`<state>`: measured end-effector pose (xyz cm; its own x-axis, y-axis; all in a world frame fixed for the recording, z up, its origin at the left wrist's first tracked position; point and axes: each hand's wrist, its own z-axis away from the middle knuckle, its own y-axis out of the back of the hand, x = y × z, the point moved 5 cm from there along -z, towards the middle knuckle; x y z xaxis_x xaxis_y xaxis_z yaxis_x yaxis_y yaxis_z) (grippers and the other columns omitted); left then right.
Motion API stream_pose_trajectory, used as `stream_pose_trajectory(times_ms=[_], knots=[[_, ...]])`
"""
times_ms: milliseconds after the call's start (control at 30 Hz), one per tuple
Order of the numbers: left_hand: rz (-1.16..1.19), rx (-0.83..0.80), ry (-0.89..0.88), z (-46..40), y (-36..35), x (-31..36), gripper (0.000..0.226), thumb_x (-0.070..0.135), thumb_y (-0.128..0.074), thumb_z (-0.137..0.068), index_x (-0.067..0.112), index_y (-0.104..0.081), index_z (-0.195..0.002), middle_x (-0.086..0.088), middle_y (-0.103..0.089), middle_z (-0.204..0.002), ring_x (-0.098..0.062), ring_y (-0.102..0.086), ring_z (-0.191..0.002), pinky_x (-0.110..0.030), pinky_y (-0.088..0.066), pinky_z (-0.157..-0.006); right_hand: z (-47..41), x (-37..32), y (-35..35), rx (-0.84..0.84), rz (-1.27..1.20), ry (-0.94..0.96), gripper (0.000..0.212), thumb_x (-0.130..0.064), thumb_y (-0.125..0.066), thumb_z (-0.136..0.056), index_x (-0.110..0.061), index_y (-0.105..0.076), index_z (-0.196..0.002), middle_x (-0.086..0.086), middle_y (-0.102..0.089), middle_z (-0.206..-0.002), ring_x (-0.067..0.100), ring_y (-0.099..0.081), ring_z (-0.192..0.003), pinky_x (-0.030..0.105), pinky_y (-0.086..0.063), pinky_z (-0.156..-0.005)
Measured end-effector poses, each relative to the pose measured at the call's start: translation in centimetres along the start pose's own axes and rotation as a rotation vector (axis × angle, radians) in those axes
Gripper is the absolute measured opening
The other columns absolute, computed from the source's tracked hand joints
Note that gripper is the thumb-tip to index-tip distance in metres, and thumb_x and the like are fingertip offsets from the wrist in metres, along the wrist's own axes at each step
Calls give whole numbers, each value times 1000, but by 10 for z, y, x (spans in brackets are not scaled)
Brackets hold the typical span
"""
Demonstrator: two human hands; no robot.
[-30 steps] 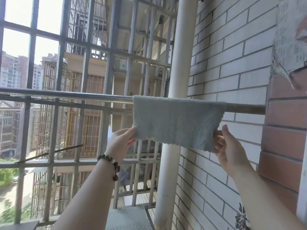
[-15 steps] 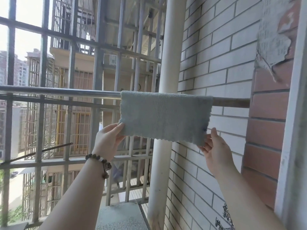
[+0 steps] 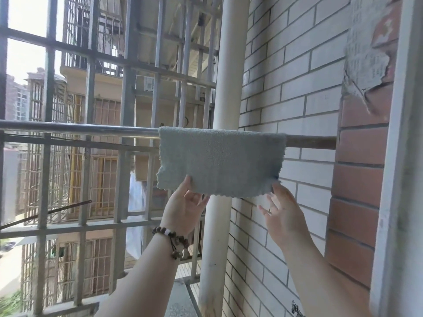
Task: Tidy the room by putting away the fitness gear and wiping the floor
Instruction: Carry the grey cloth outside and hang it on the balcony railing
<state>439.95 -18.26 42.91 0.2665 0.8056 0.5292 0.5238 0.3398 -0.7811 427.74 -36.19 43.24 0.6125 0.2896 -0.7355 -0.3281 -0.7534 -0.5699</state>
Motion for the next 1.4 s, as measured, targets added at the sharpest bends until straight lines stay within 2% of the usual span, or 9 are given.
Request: stream_pose_trajectory(times_ms=[200, 400, 567, 700, 867, 1000, 1200, 1300, 1400], knots=[[113, -72, -44, -2, -2, 1, 48, 35, -58, -89, 14, -54, -133, -10, -61, -130, -28, -55, -123, -43, -40, -107, -8, -6, -8, -55, -264, -53, 21, -20, -69, -77, -9, -65, -94, 5, -69, -90, 17, -67, -89, 31, -50, -89], [51, -21, -60, 3, 4, 2, 43, 29, -62, -84, 7, -60, -121, -9, -68, -116, -22, -62, -113, -36, -40, -106, 0, 3, 4, 37, -257, -25, 13, -17, -65, -86, -4, -65, -90, 8, -70, -84, 19, -66, -86, 31, -50, -90], [-2, -11, -65, 3, 6, 1, 18, 22, -57, -93, 11, -66, -103, -5, -71, -101, -17, -67, -96, -35, -41, -105, 4, 6, 2, 17, -249, -8, 21, -22, -64, -88, -4, -65, -100, 6, -69, -88, 18, -65, -90, 30, -49, -91], [-32, 82, -127, -3, 12, 9, 18, 14, -60, -91, 7, -61, -108, -12, -69, -111, -23, -68, -97, -39, -50, -94, 4, 6, -7, 16, -223, 11, 14, -14, -65, -86, -7, -60, -97, 7, -67, -90, 18, -64, -88, 32, -50, -91], [-10, 192, -204, 0, 26, 27, 21, 12, -67, -84, 9, -64, -105, -13, -69, -114, -23, -69, -101, -39, -51, -95, 5, -3, 4, 220, -146, 94, 10, -7, -66, -86, -7, -57, -90, 12, -65, -81, 20, -65, -73, 30, -55, -79], [-16, 166, -228, 3, 26, 43, 29, 19, -65, -87, 9, -62, -114, -11, -66, -114, -24, -64, -104, -39, -51, -96, -2, 2, -2, 82, -105, 12, 55, -19, -67, -85, -18, -41, -133, 7, -59, -110, 20, -60, -104, 38, -44, -102], [-198, 315, -305, 9, 39, 67, 18, 8, -63, -90, 2, -65, -106, -15, -70, -106, -20, -71, -91, -32, -54, -89, -3, 2, -1, 138, -156, -60, 14, -5, -62, -87, -6, -60, -101, 10, -63, -104, 21, -60, -95, 33, -49, -89], [-294, 320, -334, 9, 39, 77, 25, 3, -60, -91, 4, -60, -115, -15, -70, -104, -20, -71, -89, -34, -55, -86, -9, -1, 3, 142, -55, -41, 26, -8, -61, -90, -1, -54, -113, 13, -61, -113, 23, -61, -99, 32, -49, -83], [-522, 241, -279, -1, 34, 87, 37, 30, -63, -89, 12, -60, -121, -9, -70, -109, -19, -68, -97, -39, -51, -89, -12, -20, -6, 120, 296, 49, 43, -29, -67, -87, -2, -48, -114, 20, -56, -124, 36, -55, -116, 49, -45, -98]])
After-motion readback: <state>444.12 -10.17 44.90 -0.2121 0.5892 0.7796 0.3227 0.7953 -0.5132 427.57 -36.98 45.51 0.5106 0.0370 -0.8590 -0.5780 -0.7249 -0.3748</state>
